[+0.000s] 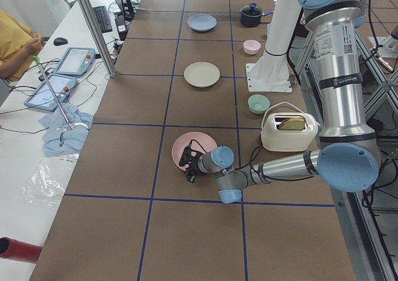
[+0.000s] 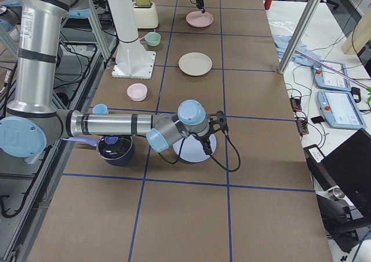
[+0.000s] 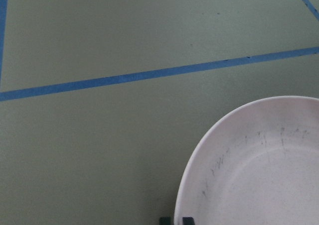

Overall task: Stack three plates with pink and blue
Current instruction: 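Lower the left gripper to the pink plate's rim and grasp it, then carry the pink plate with the left gripper onto the cream plate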

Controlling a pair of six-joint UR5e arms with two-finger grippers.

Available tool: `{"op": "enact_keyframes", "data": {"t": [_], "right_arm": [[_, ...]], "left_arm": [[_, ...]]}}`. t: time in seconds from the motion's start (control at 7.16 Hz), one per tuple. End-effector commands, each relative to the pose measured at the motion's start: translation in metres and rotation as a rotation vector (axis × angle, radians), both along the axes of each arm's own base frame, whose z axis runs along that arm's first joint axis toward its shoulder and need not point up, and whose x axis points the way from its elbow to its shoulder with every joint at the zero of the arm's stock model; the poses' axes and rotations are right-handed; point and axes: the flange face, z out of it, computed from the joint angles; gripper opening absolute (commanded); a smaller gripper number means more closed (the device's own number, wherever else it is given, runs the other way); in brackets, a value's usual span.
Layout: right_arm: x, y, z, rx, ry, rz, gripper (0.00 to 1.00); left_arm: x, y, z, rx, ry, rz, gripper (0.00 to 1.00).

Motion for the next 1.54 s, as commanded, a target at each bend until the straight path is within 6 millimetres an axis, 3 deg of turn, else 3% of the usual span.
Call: {"op": "enact_keyframes", "data": {"t": [0.0,0.14,0.42,0.56,0.7,0.84,1.12,1.26,1.4], "right_arm": [[0.000,0.000,0.001,-0.001,0.000,0.000,1.00],[0.000,0.000,0.001,-0.001,0.000,0.000,1.00],[0.000,0.000,0.001,-0.001,0.000,0.000,1.00],[0.000,0.000,0.001,-0.001,0.000,0.000,1.00],[0.000,0.000,0.001,-0.001,0.000,0.000,1.00],[0.000,0.000,0.001,-0.001,0.000,0.000,1.00],[0.000,0.000,0.001,-0.001,0.000,0.000,1.00],[0.000,0.000,0.001,-0.001,0.000,0.000,1.00],[0.000,0.000,0.000,-0.001,-0.001,-0.001,1.00]], "left_arm": [[0.001,-0.001,-0.002,0.003,0.004,0.001,0.00],[0.002,-0.001,-0.010,0.014,0.018,0.009,0.00],[0.008,0.002,-0.051,0.020,0.117,0.142,0.00],[-0.011,-0.008,-0.063,0.027,0.144,0.129,0.00],[-0.010,-0.016,-0.077,0.040,0.167,0.145,0.00],[0.002,-0.036,-0.111,0.035,0.168,0.147,0.00],[0.036,-0.086,-0.237,0.004,0.162,0.126,0.00],[0.060,-0.098,-0.289,-0.032,0.200,0.114,0.00],[0.118,-0.094,-0.327,-0.087,0.255,0.114,0.00]]}}
